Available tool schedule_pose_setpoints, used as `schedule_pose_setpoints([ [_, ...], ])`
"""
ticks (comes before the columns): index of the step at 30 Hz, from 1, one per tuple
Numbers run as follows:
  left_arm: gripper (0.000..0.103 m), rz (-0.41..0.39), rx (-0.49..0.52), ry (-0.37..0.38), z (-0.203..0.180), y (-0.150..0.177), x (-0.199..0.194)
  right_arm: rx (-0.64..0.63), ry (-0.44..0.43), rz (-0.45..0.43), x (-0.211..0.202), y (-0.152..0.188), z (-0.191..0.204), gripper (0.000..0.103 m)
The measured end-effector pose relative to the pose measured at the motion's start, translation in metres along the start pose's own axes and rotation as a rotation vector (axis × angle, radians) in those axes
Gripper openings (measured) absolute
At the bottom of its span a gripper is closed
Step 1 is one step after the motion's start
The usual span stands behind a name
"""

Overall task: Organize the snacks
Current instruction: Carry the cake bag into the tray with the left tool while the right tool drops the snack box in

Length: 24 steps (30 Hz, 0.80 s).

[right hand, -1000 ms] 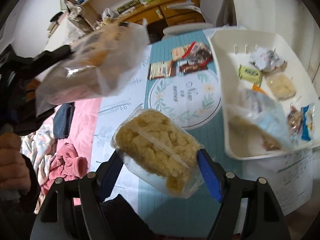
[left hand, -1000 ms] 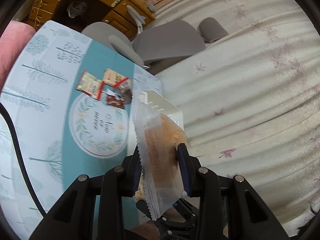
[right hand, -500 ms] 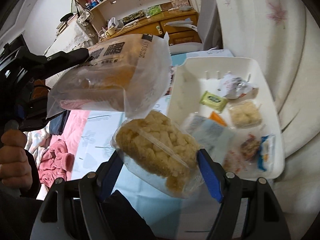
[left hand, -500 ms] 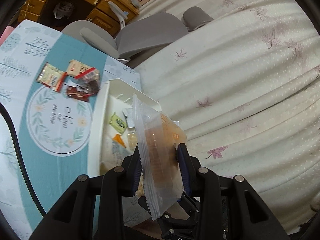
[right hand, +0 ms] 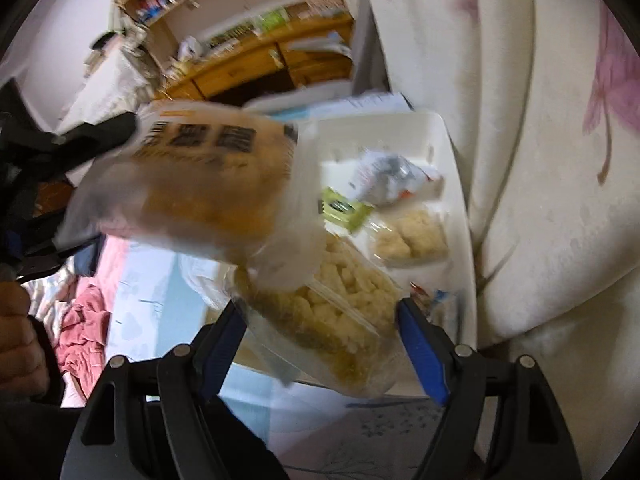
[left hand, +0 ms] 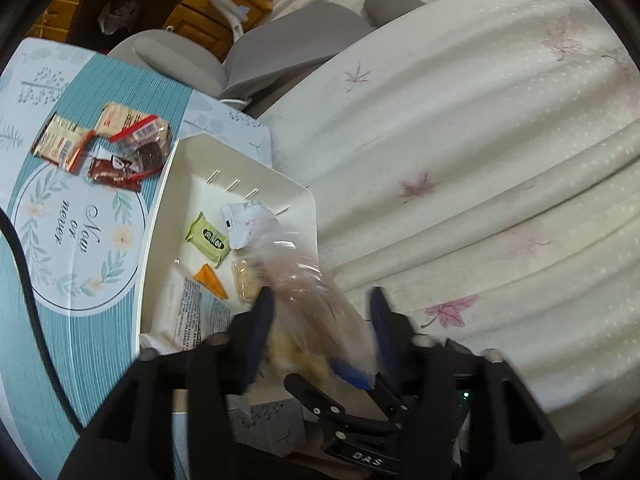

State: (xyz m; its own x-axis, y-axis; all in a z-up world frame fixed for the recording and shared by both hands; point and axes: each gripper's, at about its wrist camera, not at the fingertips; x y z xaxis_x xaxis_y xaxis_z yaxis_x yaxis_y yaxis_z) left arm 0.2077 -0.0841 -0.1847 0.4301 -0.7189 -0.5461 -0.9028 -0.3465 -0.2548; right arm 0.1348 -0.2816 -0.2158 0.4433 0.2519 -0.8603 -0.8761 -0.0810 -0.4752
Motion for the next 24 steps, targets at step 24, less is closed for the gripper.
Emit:
schedule_pose_setpoints([
  [24,0.076,0.046,0.004,-0.286,0.068,-0.001,-0.067,0.205,-0.056,0.063,0.019,0.013,0.038,0.094],
])
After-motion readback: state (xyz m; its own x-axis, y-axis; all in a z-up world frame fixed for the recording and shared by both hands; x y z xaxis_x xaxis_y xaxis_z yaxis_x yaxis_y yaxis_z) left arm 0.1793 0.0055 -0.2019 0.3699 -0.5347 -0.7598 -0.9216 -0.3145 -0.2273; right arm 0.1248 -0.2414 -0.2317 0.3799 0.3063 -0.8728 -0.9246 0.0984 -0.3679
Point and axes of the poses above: each gripper's, at about its wrist camera, not at the fingertips, and x roughly the way its jaws point, z to its left, y to its underside, and after that the axes turned 4 degrees about -x, right-handed
